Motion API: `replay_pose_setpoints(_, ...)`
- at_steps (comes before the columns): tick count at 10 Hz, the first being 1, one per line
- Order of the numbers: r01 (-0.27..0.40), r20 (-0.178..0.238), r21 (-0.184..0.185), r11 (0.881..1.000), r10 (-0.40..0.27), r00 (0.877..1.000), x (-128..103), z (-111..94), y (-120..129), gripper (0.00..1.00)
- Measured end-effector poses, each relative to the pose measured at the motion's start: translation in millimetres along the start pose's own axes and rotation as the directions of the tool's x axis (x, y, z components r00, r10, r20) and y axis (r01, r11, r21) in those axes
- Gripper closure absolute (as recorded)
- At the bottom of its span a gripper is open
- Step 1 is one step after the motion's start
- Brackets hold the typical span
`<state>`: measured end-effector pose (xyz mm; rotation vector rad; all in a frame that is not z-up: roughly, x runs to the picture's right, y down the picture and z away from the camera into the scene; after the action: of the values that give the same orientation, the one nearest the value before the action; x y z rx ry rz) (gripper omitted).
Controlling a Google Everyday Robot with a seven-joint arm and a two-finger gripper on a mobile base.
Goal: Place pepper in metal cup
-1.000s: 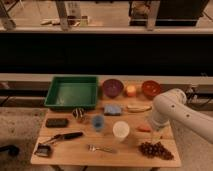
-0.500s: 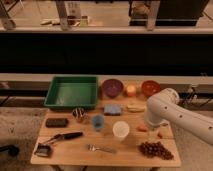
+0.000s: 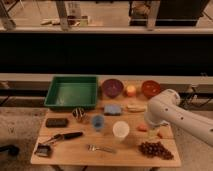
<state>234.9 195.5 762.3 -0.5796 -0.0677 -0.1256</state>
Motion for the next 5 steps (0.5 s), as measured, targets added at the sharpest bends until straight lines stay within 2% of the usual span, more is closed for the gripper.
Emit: replay_pose_setpoints(5,-0.064,-0.011,0.060,0.996,0.064,0.998,41,-8,-12,0.20)
